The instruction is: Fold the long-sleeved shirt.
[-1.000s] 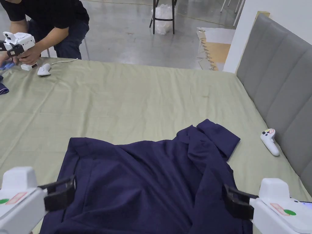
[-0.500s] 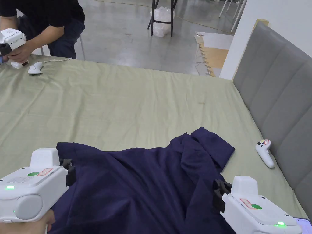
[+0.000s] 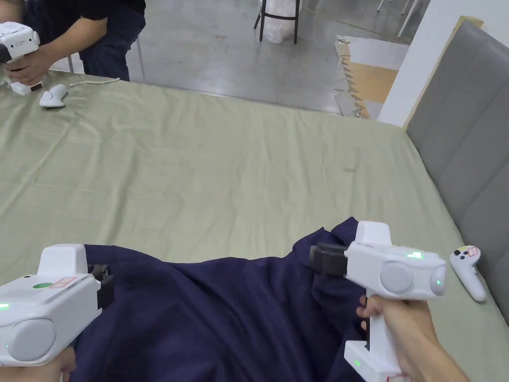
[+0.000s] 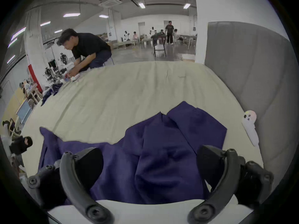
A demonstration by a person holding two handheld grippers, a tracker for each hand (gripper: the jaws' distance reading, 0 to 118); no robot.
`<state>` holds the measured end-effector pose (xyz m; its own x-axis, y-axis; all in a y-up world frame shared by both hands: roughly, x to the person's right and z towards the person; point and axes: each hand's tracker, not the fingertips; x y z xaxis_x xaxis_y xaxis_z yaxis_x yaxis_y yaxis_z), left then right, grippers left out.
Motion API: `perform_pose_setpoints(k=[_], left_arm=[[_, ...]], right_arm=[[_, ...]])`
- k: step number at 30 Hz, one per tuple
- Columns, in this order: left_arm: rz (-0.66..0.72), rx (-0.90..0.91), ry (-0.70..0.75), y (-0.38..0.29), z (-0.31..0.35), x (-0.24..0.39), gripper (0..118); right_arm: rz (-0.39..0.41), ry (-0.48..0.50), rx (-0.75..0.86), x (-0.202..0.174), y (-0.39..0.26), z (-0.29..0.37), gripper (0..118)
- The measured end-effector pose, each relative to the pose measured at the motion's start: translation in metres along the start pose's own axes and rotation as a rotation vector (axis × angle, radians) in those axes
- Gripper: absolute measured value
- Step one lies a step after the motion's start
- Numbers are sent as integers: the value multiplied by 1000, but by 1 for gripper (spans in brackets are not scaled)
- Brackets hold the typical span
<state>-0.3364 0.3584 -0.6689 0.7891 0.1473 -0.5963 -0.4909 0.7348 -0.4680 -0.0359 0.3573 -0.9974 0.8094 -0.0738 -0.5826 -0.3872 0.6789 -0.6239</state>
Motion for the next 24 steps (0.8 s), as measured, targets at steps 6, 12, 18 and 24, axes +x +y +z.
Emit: perform_pose_setpoints(k=[6,12,18,24], left_arm=[[-2,-30,9,4,-22,-11,4],[39,-38,29,11,-30,-38,6],[131,-163,-44,46,-65,-68,108],[41,-278,-64,69,-110,-60,106]], right_arm=[[-46,17,-194,-3,37,-65,88],[-80,-14,-260,2,28,-90,26],[-200,55,-241,13,20,-83,10],[-176,66,-270,22,24,-101,10]])
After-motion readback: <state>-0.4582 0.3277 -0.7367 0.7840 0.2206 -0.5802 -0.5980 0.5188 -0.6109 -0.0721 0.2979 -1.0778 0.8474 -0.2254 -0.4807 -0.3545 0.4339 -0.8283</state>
